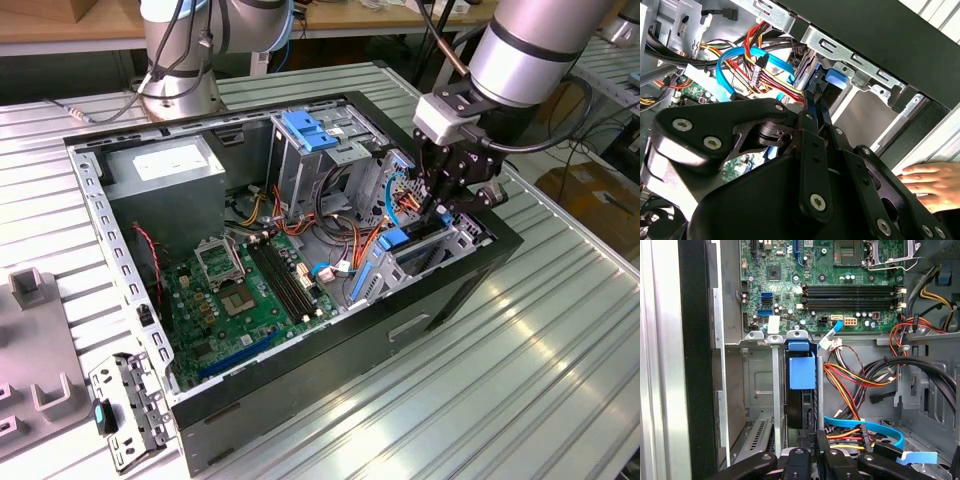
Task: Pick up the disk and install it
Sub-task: 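Insert the first disk wire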
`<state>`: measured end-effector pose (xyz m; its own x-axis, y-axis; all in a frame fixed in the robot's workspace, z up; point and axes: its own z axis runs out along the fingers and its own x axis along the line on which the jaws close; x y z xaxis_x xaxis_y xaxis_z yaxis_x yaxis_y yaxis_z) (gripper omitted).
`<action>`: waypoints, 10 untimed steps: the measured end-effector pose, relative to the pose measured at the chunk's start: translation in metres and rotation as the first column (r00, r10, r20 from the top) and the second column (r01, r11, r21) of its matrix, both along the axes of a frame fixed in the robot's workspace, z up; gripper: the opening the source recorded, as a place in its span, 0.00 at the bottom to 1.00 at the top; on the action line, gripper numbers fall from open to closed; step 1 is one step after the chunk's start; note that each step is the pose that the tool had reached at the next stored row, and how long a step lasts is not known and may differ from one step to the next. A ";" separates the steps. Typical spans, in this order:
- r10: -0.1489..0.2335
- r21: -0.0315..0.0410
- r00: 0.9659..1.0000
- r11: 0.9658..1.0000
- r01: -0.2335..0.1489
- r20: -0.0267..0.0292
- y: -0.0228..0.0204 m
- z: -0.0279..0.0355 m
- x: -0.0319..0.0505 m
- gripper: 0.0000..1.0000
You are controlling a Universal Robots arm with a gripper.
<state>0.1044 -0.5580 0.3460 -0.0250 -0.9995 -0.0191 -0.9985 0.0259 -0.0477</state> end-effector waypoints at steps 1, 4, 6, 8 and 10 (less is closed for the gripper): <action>0.000 0.000 1.000 1.000 0.000 0.000 0.0000 -0.0002 0.0000 0.17; 0.000 0.000 1.000 1.000 0.000 0.000 -0.0001 -0.0021 0.0000 0.17; 0.000 0.000 1.000 1.000 0.000 0.000 0.0000 -0.0038 0.0000 0.17; 0.000 0.000 1.000 1.000 0.000 0.000 -0.0001 -0.0054 0.0000 0.17; 0.000 0.000 1.000 1.000 0.000 0.000 0.0000 -0.0055 0.0000 0.17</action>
<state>0.1044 -0.5580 0.3405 -0.0250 -0.9995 -0.0195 -0.9985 0.0259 -0.0477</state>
